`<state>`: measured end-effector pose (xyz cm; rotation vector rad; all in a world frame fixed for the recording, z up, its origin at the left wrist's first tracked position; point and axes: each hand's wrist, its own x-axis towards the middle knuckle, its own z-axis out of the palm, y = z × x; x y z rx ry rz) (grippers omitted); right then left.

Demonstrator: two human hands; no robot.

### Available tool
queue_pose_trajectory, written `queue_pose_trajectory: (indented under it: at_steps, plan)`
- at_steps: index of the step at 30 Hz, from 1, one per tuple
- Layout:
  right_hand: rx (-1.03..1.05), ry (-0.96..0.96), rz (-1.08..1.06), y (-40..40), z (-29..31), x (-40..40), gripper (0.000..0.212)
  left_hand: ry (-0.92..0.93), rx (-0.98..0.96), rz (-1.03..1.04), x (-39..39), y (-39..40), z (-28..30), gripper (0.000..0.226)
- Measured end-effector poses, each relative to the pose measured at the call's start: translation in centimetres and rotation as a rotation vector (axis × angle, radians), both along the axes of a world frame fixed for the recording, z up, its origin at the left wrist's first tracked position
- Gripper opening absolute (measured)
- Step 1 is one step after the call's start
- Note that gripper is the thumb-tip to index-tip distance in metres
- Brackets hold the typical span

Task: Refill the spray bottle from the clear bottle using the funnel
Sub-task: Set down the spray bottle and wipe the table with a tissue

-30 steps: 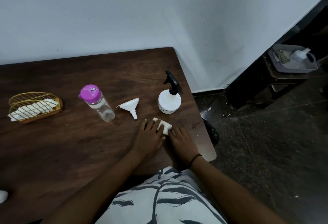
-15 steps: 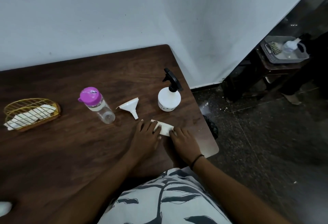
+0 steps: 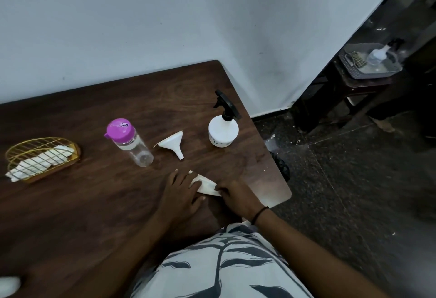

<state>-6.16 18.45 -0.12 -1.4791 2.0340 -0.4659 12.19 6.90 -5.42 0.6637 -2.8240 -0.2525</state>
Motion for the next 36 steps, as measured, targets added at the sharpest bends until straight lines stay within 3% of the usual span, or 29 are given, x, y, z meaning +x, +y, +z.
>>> queue_pose_trajectory:
  at_steps: [7, 13, 16, 27, 33, 36]
  plan:
    - [0.037, -0.402, -0.233, 1.5, 3.1, -4.4, 0.016, 0.105, 0.085, -0.151, -3.4, -0.7, 2.4, 0.009]
    - [-0.137, -0.815, -0.684, 4.7, 4.3, -9.1, 0.014, 0.092, 0.647, -0.086, -9.4, 0.4, 6.8, 0.014]
    - [-0.208, -0.968, -0.8, 7.1, 4.4, -11.6, 0.012, 0.067, 0.77, -0.098, -13.8, 1.4, 7.7, 0.014]
    - [-0.415, -0.712, -1.085, 13.3, 1.8, -20.3, 0.012, -0.01, 0.869, -0.043, -28.4, 4.9, 6.3, 0.008]
    - [-0.391, -0.414, -1.106, 14.2, -2.7, -24.5, 0.01, -0.175, 0.759, 0.041, -34.2, 5.2, 3.4, 0.036]
    - [-0.322, -0.302, -1.104, 13.0, -4.9, -26.0, 0.013, -0.307, 0.686, -0.03, -36.2, 5.1, 2.2, 0.03]
